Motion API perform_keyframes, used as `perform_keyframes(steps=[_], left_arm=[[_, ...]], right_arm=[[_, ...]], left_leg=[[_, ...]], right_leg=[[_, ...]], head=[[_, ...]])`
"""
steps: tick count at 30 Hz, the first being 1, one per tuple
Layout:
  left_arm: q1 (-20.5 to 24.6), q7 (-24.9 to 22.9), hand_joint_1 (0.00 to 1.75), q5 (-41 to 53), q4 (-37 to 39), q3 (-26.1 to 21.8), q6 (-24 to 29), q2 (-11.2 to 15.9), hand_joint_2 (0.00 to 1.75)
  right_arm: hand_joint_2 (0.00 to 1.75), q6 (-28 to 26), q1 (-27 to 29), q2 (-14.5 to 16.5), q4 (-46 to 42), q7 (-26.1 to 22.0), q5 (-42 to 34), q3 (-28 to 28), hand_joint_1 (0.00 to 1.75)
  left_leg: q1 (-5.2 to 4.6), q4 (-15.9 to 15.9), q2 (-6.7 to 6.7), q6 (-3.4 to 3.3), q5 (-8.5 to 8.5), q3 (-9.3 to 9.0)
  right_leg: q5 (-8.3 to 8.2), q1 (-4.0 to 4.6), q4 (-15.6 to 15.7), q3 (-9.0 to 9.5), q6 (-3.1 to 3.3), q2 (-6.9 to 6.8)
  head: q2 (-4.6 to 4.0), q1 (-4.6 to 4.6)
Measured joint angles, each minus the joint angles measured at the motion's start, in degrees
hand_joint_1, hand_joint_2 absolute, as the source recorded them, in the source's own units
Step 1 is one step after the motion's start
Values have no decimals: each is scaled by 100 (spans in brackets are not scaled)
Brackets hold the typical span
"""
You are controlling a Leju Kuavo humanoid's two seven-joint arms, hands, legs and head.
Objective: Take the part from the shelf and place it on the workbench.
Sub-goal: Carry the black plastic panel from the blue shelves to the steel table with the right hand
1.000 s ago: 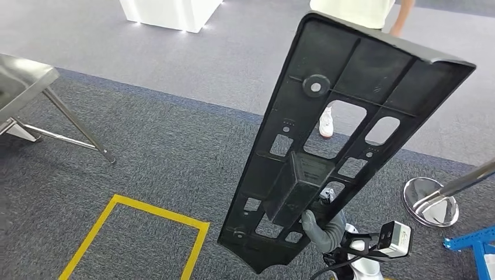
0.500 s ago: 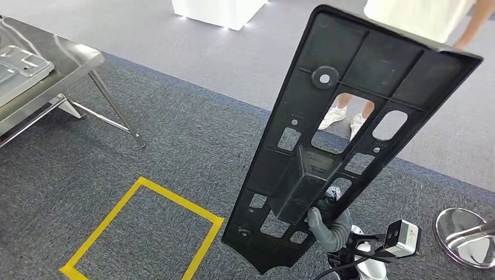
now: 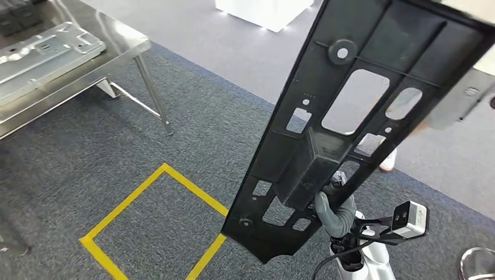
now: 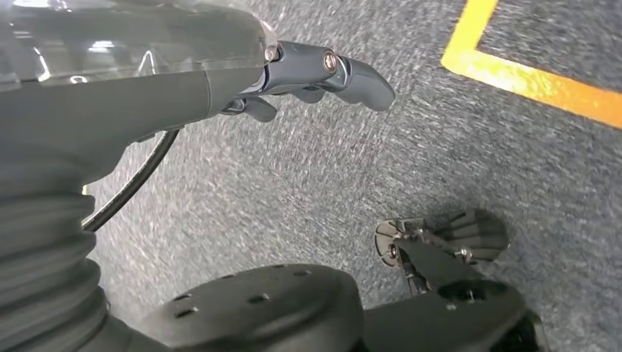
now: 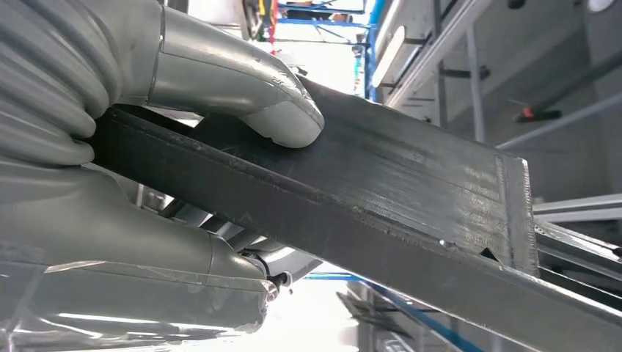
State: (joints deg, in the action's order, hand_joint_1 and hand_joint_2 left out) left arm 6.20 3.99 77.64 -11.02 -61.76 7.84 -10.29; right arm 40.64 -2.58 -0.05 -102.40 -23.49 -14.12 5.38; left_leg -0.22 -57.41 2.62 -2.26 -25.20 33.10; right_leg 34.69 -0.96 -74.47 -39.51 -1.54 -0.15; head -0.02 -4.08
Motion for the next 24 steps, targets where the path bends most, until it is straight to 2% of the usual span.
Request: perform_keyframes(steps=[1, 2, 4, 5, 6, 8, 9, 10, 12, 13, 14, 15, 16, 17, 19, 20, 21, 23, 24], left_arm=[[0, -1, 0, 3, 0, -1, 3, -5, 175], [3, -1, 0, 7, 0, -1, 4, -11, 175], [15, -4, 0, 13, 0, -1, 7, -22, 175], [19, -7, 0, 11, 0, -2, 14, -25, 175], [20, -6, 0, -4, 0, -4, 26, -25, 175], [13, 36, 0, -63, 0, -30, 59, -30, 175], [11, 75, 0, -96, 0, -54, 72, -34, 175], [11, 111, 0, -120, 0, -78, 83, -40, 175], [19, 136, 0, -158, 0, -112, 113, -56, 175], [23, 128, 0, -182, 0, -124, 126, -69, 175], [30, 110, 0, -199, 0, -138, 135, -84, 175], [35, 84, 0, -197, 0, -150, 134, -99, 175], [36, 49, 0, -180, 0, -159, 131, -112, 175], [33, 9, 0, -156, 0, -163, 130, -121, 175], [10, -56, 0, -132, 0, -169, 141, -130, 175], [0, -77, 0, -130, 0, -173, 148, -131, 175], [-12, -94, 0, -122, 0, -178, 152, -131, 175], [-27, -114, 0, -99, 0, -183, 152, -129, 175], [-33, -115, 0, -88, 0, -185, 150, -128, 175]], right_arm=[[175, -1, -26, -12, 34, 1, -9, 0, 175], [175, -1, -57, -22, 63, 1, -16, 0, 175], [175, 3, -121, -33, 107, 3, -28, 0, 175], [175, 5, -141, -37, 126, 8, -34, 2, 175], [175, 7, -161, -41, 148, 20, -44, 7, 175], [175, 19, -233, -54, 190, 64, -84, 41, 175], [175, 26, -289, -60, 215, 86, -110, 74, 175], [175, 33, -345, -65, 238, 99, -136, 110, 175], [175, 45, -429, -67, 290, 113, -163, 177, 175], [175, 44, -466, -68, 323, 127, -167, 208, 175], [175, 32, -505, -70, 363, 146, -169, 244, 175], [175, 10, -549, -71, 405, 166, -170, 288, 175], [175, -14, -591, -71, 443, 180, -174, 332, 175], [175, -38, -629, -71, 474, 184, -178, 373, 175], [175, -76, -689, -71, 522, 174, -187, 430, 175], [175, -91, -708, -71, 541, 167, -193, 447, 175], [175, -103, -720, -71, 564, 160, -198, 461, 175], [175, -110, -739, -71, 609, 138, -203, 489, 175], [175, -111, -754, -72, 631, 121, -203, 502, 175]], left_leg=[[5, -19, 90, 9, -6, -3], [12, -47, 177, 24, -18, -4], [13, -122, 330, 79, -51, 29], [16, -151, 390, 110, -60, 59], [21, -161, 447, 145, -57, 91], [43, -158, 512, 210, -46, 132], [38, -208, 418, 238, -77, 160], [34, -358, 263, 262, -166, 231], [33, -979, -89, 302, -486, 535], [44, -1365, -165, 318, -650, 735], [51, -1654, -197, 327, -743, 885], [52, -1760, -214, 327, -734, 941], [52, -1633, -232, 318, -616, 873], [47, -1296, -273, 297, -424, 692], [-2, -504, -511, 223, -132, 275], [-35, -268, -598, 183, -71, 161], [-65, -168, -643, 150, -69, 126], [-70, -129, -518, 93, -43, 138], [-55, -92, -456, 69, -25, 123]], right_leg=[[-182, -10, 192, 68, -3, 16], [-422, -26, 567, 226, -6, 66], [-705, -65, 1260, 527, -8, 307], [-741, -71, 1437, 600, 0, 395], [-715, -63, 1480, 614, 20, 438], [-734, -49, 1510, 622, 91, 326], [-741, -50, 1529, 636, 133, 267], [-745, -55, 1550, 652, 171, 197], [-734, -35, 1570, 672, 224, 44], [-725, -17, 1570, 674, 237, -45], [-717, -3, 1569, 676, 243, -133], [-708, 9, 1568, 681, 245, -218], [-696, 19, 1568, 694, 243, -299], [-680, 25, 1568, 715, 236, -373], [-647, 43, 1571, 759, 208, -497], [-637, 53, 1574, 770, 184, -549], [-632, 61, 1580, 776, 157, -600], [-625, 65, 1596, 790, 98, -685], [-602, 55, 1577, 796, 69, -626]], head=[[0, 1], [0, 1], [0, 1], [0, 1], [0, 1], [0, 1], [0, 1], [0, -1], [0, -1], [0, -1], [0, -1], [0, -1], [0, -1], [0, -1], [0, -1], [0, -1], [0, -1], [0, -1], [0, -1]])
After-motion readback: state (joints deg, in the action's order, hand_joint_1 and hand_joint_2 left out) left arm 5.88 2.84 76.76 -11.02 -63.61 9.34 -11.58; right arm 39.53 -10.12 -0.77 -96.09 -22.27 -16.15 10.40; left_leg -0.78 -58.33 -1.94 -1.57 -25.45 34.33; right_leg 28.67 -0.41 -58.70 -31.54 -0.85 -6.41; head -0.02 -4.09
